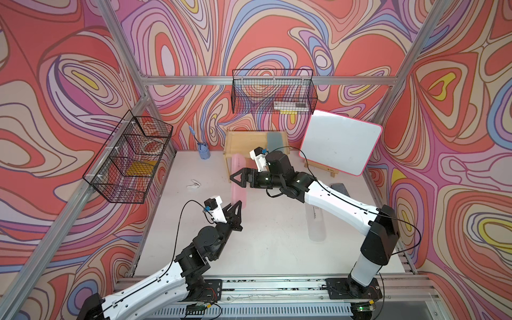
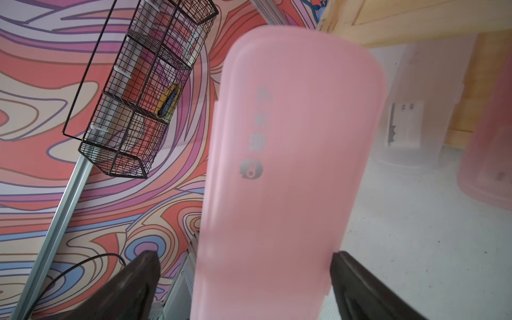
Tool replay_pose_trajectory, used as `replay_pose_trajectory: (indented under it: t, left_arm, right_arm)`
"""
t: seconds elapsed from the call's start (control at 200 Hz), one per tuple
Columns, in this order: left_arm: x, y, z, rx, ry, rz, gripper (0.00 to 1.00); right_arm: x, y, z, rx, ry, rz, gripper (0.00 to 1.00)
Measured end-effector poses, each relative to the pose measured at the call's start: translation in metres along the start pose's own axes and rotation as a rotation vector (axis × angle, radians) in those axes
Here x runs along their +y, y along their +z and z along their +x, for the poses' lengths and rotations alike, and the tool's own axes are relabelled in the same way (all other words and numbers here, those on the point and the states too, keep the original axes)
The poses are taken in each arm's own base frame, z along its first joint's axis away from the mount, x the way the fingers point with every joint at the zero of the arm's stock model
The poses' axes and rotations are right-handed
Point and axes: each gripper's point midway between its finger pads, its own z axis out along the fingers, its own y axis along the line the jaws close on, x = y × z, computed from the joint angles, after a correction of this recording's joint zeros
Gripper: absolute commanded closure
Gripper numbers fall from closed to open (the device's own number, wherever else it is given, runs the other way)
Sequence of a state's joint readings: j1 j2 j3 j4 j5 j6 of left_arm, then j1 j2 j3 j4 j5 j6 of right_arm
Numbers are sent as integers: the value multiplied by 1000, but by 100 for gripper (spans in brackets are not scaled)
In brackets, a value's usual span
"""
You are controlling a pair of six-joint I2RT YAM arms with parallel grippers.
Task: Remove the pencil cases from the shelf
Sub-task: Pick up the pencil case from the shelf.
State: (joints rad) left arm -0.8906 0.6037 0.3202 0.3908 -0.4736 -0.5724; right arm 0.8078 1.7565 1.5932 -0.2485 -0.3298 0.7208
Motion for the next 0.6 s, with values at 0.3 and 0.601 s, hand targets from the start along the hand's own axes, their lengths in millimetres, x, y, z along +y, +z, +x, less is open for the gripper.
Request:
replay_pose_trajectory:
  t: [0.3, 0.601]
  left_arm:
    - [3, -6, -1, 3, 2, -2, 100]
    - [4, -10, 1, 7, -1, 8, 100]
  right_arm:
    - [-7, 9, 7, 18, -3, 15, 2]
    - [-14, 16, 14, 39, -6, 30, 2]
